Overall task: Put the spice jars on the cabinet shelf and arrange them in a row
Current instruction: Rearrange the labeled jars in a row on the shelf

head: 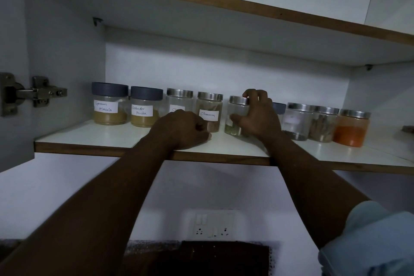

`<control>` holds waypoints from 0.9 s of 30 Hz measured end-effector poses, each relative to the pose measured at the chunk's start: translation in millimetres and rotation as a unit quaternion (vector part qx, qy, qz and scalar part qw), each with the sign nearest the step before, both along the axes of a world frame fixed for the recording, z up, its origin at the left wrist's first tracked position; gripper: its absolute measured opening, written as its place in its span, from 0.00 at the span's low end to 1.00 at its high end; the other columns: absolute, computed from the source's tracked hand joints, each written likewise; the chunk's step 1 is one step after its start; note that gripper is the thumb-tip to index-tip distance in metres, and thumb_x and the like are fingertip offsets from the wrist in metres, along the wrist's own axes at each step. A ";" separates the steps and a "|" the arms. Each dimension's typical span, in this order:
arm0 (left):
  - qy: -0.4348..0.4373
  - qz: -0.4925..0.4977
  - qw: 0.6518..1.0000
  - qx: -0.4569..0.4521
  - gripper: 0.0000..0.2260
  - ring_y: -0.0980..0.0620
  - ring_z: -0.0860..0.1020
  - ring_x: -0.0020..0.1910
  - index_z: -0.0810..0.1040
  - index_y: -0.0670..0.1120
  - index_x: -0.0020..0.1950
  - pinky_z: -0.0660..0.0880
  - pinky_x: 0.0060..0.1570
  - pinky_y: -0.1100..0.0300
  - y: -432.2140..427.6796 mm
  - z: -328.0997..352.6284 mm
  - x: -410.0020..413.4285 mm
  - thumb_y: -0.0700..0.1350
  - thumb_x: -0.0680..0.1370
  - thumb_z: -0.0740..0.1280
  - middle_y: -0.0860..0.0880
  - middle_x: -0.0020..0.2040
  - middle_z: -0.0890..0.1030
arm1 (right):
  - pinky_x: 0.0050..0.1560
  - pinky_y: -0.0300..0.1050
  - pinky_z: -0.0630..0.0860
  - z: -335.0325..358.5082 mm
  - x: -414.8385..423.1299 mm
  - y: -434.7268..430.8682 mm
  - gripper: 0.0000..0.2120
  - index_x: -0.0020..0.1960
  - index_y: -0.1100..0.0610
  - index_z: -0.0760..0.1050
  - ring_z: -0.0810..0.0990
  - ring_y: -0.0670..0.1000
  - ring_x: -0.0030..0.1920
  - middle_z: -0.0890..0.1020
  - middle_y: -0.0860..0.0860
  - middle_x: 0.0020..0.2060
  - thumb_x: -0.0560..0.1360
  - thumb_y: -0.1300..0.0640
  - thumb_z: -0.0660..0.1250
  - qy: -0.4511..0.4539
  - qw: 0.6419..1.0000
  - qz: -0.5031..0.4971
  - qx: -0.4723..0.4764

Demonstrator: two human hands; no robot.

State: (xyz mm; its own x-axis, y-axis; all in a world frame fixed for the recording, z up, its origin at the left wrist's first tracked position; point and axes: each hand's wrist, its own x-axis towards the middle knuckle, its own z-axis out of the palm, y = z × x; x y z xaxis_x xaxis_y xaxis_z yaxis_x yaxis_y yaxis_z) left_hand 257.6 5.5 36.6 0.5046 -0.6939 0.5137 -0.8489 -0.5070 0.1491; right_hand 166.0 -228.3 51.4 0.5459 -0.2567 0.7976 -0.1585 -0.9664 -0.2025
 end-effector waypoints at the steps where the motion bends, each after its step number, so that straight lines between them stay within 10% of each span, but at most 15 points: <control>1: -0.002 0.001 1.000 0.001 0.16 0.54 0.80 0.49 0.84 0.54 0.51 0.79 0.53 0.51 0.1 0.0 -0.3 0.63 0.76 0.67 0.55 0.49 0.85 | 0.57 0.54 0.77 0.1 -1.1 0.3 0.36 0.67 0.49 0.67 0.71 0.59 0.64 0.70 0.55 0.65 0.66 0.34 0.74 -0.004 1.000 -0.018 -0.013; 27: 0.000 0.017 1.000 -0.002 0.16 0.55 0.80 0.46 0.84 0.53 0.47 0.79 0.50 0.54 -2.2 -0.7 2.5 0.65 0.74 0.68 0.54 0.47 0.85 | 0.65 0.55 0.75 -0.3 8.3 -10.5 0.44 0.79 0.53 0.59 0.75 0.59 0.66 0.74 0.57 0.69 0.70 0.48 0.78 0.060 0.996 0.020 0.061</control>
